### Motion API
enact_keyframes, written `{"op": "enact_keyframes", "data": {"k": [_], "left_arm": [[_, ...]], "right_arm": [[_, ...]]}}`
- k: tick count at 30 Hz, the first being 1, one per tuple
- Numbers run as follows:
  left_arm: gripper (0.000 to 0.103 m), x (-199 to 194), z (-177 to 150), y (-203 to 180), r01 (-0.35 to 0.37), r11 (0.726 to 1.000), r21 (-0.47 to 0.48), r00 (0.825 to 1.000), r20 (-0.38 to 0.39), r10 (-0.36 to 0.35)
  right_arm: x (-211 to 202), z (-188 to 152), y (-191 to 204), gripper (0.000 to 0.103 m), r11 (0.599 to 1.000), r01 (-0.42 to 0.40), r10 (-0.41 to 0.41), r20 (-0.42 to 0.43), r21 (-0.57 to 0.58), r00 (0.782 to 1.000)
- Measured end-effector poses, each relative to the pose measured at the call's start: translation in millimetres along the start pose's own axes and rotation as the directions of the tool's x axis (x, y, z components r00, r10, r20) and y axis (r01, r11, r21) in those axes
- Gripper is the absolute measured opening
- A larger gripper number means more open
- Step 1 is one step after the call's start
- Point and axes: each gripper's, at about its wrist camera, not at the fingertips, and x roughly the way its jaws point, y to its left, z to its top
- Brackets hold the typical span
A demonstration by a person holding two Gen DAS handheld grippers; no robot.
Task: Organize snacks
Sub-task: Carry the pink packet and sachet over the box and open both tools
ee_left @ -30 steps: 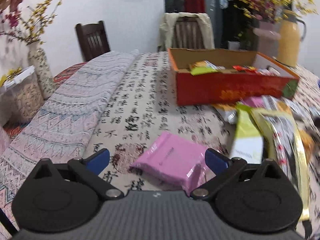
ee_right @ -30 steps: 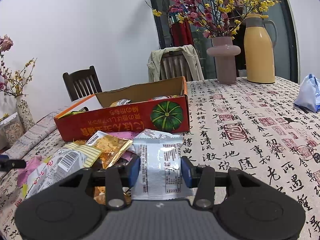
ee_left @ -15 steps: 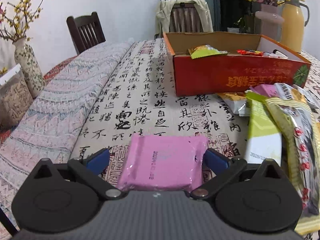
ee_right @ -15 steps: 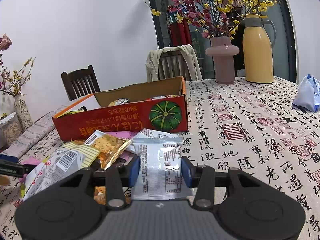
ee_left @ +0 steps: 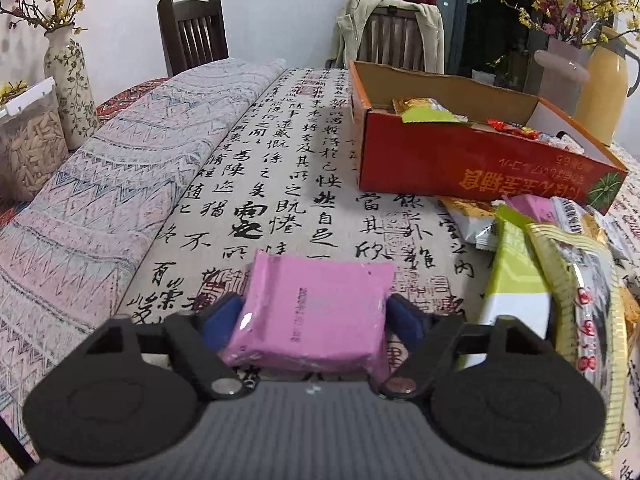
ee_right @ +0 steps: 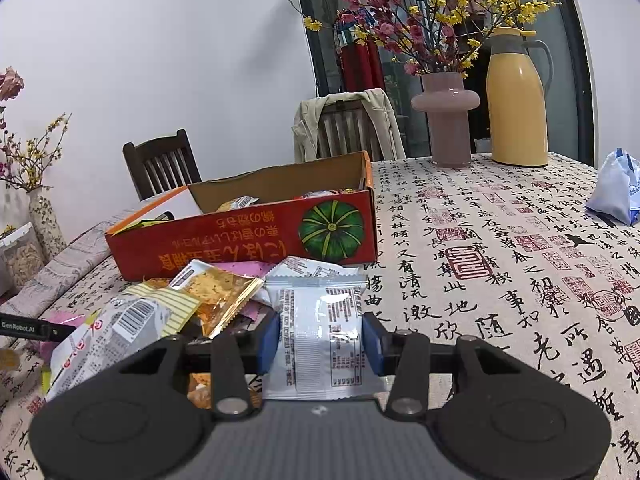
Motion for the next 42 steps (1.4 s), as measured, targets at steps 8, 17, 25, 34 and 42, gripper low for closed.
{"op": "enact_keyframes", "data": {"k": [8, 17, 25, 34, 42], "left_arm": [[0.069, -7.7, -5.0, -4.7, -0.013, 1.000, -0.008, 0.999, 0.045, 0.014], [0.069, -27.8, -0.3, -15.5, 0.025, 1.000, -0.008, 0.992, 0.124, -0.023], [0.069, -43.8, 17.4, -31.7, 0.062, 0.998, 0.006, 0.979, 0.195, -0.062], [0.069, -53.3, 49.6, -56.3, 0.083, 0.995, 0.048, 0.962, 0.256, -0.092], [0.069, -49.9, 87.7, -76.7, 0.083, 0.994, 0.067, 0.950, 0.296, -0.100]], "right_arm": [[0.7, -1.2, -0.4, 0.043, 1.000, -0.001, 0.001, -0.001, -0.006, 1.000], [-3.4, -2.4, 2.5, 0.043, 1.000, 0.002, -0.001, 0.015, -0.030, 1.000], [-11.2, 9.6, 10.5, 0.043, 0.998, 0.002, 0.000, 0.036, -0.057, 0.999], [-16.5, 45.2, 23.6, 0.043, 0.996, -0.004, 0.014, 0.120, -0.085, 0.993], [-0.3, 83.4, 36.7, 0.043, 0.993, 0.009, 0.010, 0.162, -0.118, 0.987]]}}
